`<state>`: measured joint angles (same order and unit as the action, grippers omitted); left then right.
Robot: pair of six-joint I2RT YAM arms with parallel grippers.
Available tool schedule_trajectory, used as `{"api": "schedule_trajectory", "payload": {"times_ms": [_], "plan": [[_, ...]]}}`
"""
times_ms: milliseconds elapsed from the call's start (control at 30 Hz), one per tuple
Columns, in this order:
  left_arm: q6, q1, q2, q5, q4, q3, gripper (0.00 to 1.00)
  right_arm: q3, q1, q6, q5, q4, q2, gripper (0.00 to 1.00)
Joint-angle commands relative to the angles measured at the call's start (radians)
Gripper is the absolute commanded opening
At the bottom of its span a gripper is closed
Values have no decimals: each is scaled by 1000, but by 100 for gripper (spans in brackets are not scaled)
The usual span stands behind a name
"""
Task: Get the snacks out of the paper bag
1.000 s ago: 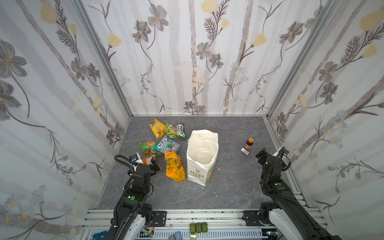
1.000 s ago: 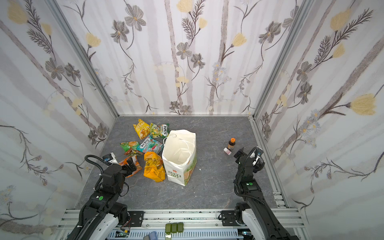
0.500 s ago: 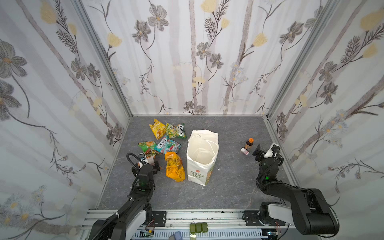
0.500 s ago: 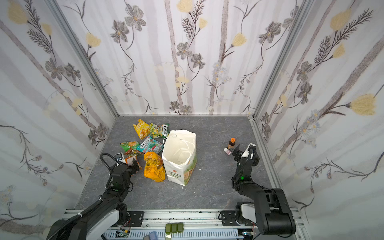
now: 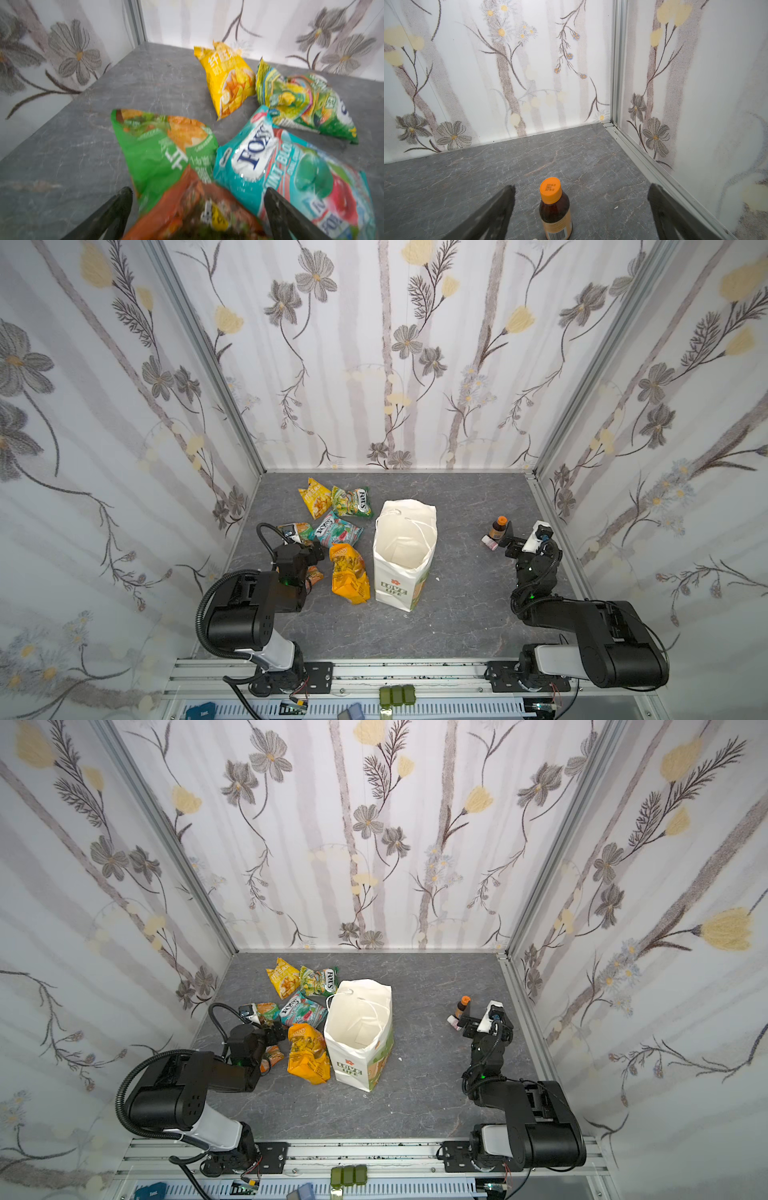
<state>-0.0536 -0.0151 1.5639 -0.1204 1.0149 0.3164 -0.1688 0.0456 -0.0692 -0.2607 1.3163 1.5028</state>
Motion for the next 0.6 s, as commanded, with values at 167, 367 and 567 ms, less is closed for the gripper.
{"api": "schedule_trajectory", "payload": {"times_ms": [167,367,567], "plan": [[42,6,2,125,-96,70,100,-4,2,22,9,44,4,100],[45,6,8,136,-100,73,100,-17,3,21,8,26,9,100],[44,6,6,137,-104,76,100,-4,2,23,8,45,2,100]]}}
